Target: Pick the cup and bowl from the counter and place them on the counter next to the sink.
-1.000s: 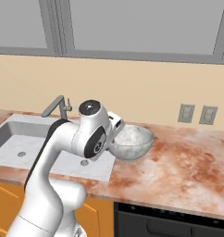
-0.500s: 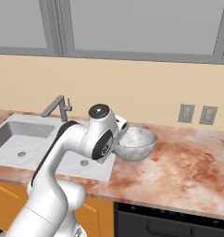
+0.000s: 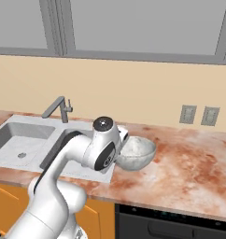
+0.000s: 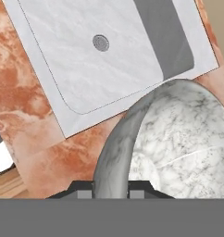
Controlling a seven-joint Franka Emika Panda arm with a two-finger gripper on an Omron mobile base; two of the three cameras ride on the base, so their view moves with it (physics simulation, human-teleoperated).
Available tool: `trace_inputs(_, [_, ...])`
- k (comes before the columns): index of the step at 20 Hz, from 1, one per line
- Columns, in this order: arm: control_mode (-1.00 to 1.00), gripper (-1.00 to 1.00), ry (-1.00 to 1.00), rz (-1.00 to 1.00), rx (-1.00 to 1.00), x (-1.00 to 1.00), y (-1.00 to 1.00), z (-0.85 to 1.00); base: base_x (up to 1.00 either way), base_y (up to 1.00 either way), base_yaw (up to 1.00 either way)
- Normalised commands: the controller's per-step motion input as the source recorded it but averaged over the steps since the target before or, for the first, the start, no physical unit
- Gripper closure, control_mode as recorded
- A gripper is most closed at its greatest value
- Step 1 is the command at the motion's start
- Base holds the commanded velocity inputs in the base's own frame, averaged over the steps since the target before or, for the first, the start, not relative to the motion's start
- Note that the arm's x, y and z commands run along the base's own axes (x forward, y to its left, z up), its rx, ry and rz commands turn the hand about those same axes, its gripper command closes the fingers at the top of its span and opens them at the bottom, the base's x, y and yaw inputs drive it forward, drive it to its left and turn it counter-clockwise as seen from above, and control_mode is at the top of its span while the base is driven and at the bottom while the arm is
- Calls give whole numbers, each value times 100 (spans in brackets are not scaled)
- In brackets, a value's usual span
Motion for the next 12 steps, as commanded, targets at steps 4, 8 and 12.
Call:
trace_inputs(4, [-100, 100, 0, 4, 0, 11, 11, -15, 0, 0, 0])
trace_inputs(8, [-100, 100, 0, 4, 0, 6, 18, -23, 0, 0, 0])
trace_inputs(12, [-100, 100, 6, 2, 0, 23, 4, -35, 0, 0, 0])
